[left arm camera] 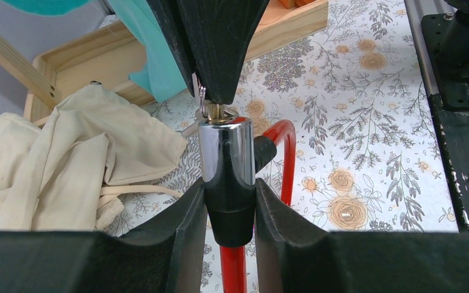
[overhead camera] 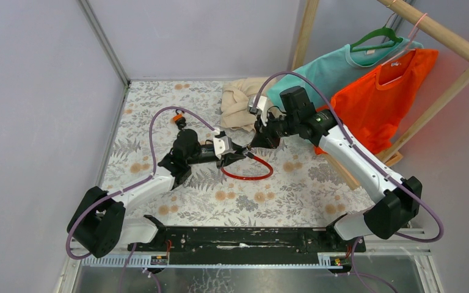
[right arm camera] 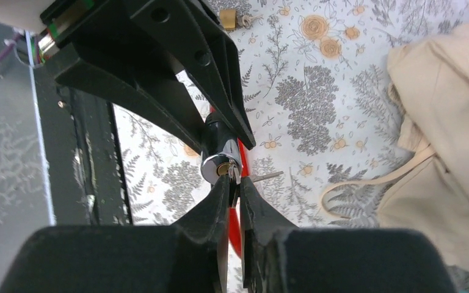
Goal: Lock with the key
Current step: Lock the lock.
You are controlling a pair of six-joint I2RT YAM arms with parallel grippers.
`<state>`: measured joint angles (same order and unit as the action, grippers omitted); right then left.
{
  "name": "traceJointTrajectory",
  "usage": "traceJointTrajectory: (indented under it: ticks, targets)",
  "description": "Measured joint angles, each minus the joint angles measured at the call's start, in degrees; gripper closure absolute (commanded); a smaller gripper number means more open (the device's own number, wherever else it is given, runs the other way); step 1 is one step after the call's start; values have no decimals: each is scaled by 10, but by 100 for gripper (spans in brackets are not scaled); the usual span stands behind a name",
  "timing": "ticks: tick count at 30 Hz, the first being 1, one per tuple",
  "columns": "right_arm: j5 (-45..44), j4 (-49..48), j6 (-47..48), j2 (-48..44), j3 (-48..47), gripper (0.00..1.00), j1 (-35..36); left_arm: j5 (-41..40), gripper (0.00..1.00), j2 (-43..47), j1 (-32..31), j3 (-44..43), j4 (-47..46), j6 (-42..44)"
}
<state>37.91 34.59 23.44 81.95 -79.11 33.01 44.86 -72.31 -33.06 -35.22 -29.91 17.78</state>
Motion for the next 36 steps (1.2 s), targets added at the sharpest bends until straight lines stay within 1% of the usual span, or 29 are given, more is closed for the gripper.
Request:
traceJointTrajectory:
  ticks: [13, 18, 23, 29, 36]
  targets:
    - [39, 31, 239, 7, -9, 93, 1, -3, 100, -1, 0, 1, 0, 0]
    - [46, 47, 305, 16, -17, 93, 1, -5, 100, -2, 1, 1, 2, 0]
    - [47, 57, 339, 16, -20, 94, 1, -5, 100, -3, 1, 1, 2, 0]
    - [43, 59, 346, 16, -21, 100, 3, -5, 100, -3, 0, 1, 2, 0]
    - [29, 68, 346, 16, -30, 100, 6, -8, 100, -3, 0, 1, -1, 4]
